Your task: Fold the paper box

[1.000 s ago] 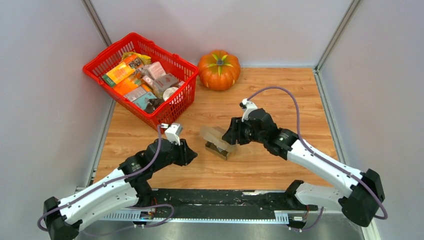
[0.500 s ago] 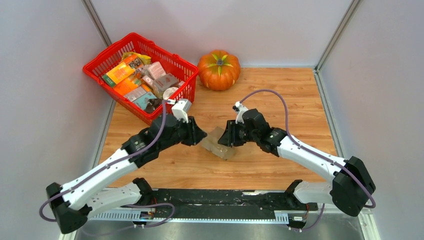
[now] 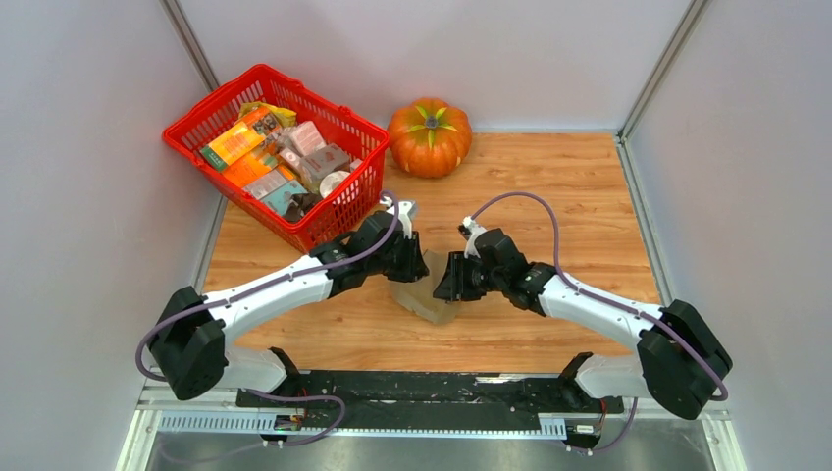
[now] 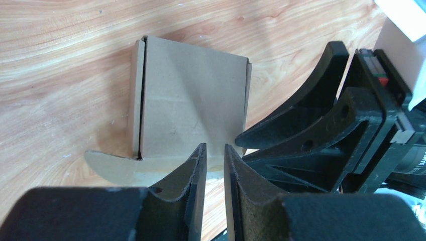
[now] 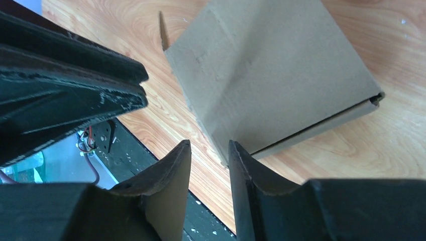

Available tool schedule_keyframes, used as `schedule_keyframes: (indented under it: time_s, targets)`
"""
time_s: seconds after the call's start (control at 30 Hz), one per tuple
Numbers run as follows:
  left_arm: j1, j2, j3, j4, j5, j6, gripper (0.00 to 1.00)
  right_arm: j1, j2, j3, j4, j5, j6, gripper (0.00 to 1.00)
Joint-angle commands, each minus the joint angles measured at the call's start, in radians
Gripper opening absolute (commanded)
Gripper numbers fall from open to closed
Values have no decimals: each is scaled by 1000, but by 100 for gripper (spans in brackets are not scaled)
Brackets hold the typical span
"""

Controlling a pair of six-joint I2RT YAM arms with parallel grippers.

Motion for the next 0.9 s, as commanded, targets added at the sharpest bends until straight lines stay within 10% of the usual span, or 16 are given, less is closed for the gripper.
schedule_keyframes:
  time_s: [0.0,0.87]
  targets:
    - [5,13,-15,98,9,-22,27,-4,3,-26,64,6,5,38]
    - [15,-95,-117,47,-54,24,34,-32,-147,-27,-99,68,-75,41]
